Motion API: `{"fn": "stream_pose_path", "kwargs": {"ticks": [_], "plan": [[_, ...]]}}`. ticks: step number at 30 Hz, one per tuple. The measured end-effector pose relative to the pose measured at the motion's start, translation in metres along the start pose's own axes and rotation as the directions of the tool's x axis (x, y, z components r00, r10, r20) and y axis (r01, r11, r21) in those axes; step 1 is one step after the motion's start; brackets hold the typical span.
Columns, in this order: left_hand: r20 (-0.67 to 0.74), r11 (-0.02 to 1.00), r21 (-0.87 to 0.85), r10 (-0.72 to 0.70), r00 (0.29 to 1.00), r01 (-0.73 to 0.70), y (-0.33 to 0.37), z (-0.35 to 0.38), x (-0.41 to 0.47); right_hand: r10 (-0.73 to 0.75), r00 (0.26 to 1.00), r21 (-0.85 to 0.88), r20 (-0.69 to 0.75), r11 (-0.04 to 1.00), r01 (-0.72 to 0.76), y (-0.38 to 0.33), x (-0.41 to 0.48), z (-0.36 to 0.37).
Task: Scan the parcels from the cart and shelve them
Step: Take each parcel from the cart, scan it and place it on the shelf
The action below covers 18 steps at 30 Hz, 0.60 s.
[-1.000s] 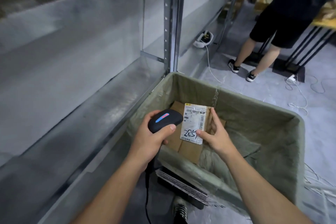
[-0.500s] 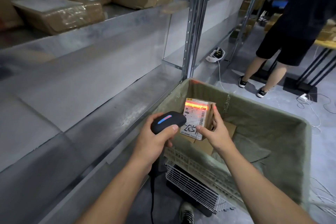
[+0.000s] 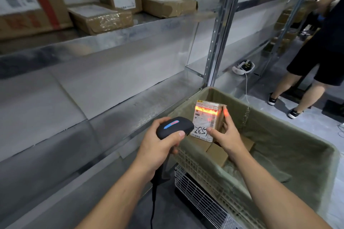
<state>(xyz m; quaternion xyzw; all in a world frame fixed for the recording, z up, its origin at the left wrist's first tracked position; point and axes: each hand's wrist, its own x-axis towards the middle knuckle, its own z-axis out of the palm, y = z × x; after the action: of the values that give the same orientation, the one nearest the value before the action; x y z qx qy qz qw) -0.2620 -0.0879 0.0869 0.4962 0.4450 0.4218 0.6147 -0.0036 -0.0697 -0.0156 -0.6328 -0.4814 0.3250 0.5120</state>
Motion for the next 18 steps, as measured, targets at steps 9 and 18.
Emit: {"fn": "stream_pose_path", "kwargs": {"ticks": [9, 18], "plan": [[-0.057, 1.000, -0.012, 0.011, 0.998, -0.012, -0.001, 0.019, -0.023, 0.043, 0.997, 0.013, 0.063, 0.999, -0.044, 0.008, -0.002, -0.026], [-0.085, 1.000, 0.009, 0.004, 0.996, -0.003, -0.004, 0.033, -0.036, 0.041, 0.995, 0.055, 0.087, 0.997, -0.046, 0.000, -0.005, -0.044]]}}
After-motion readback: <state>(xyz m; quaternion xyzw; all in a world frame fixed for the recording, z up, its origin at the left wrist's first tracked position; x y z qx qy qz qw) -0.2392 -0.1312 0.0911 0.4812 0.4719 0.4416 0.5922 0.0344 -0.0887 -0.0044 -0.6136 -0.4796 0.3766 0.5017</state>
